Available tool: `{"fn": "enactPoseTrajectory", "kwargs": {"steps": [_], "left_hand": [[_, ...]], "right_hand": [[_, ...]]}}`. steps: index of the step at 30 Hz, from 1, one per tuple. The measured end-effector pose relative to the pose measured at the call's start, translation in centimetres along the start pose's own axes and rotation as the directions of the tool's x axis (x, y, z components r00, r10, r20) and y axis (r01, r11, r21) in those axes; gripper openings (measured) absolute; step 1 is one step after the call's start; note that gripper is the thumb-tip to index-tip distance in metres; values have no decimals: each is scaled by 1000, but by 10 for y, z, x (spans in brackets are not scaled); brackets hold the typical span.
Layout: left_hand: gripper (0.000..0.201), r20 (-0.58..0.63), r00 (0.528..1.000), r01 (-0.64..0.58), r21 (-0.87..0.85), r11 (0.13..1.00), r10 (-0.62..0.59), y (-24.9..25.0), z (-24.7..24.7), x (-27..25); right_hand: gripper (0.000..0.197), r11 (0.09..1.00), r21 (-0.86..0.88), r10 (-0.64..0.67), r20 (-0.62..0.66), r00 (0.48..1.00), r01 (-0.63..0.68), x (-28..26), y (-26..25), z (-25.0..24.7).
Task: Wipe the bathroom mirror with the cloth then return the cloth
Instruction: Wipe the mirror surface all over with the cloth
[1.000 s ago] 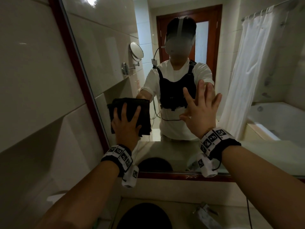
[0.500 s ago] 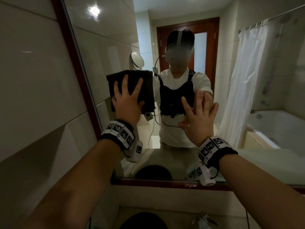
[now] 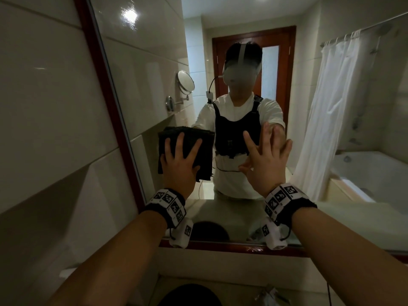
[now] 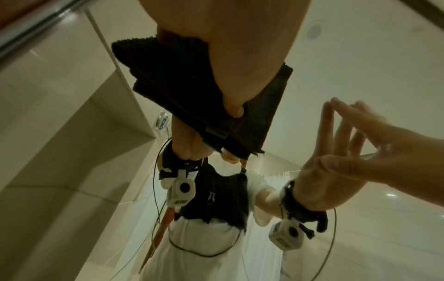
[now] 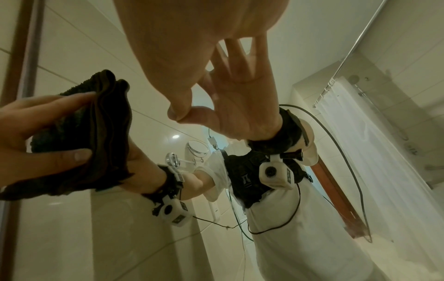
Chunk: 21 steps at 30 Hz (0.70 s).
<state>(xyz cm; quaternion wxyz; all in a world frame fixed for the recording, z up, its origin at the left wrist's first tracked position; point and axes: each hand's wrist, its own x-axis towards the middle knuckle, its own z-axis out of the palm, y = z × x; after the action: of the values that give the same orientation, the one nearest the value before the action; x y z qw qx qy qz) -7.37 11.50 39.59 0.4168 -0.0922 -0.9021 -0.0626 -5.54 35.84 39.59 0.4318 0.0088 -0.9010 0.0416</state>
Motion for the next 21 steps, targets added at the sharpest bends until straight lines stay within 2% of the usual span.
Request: {"fn": "enactPoseTrajectory", "kwargs": {"steps": [3, 10, 17, 19, 21], "left_hand": [[85, -9, 1000, -11, -7, 1000, 11, -6, -8, 14], [84, -60, 993, 101, -71, 992, -105, -2, -42, 57], [83, 15, 1000, 13, -36, 999, -12, 2, -25, 31], [83, 21, 1000, -16, -31, 999, 16, 1, -21, 25], [82, 13, 1000, -27, -32, 999, 28, -2, -21, 25]], "right_hand": [[112, 1000, -1, -4, -8, 1000, 4, 0, 1, 1], [110, 1000, 8, -18, -34, 999, 18, -2, 1, 1], [111, 1000, -14, -19, -45, 999, 18, -2, -3, -1], [103, 1000, -26, -9, -33, 999, 9, -3, -5, -5], [85, 1000, -22, -12, -47, 999, 11, -1, -6, -14]]}}
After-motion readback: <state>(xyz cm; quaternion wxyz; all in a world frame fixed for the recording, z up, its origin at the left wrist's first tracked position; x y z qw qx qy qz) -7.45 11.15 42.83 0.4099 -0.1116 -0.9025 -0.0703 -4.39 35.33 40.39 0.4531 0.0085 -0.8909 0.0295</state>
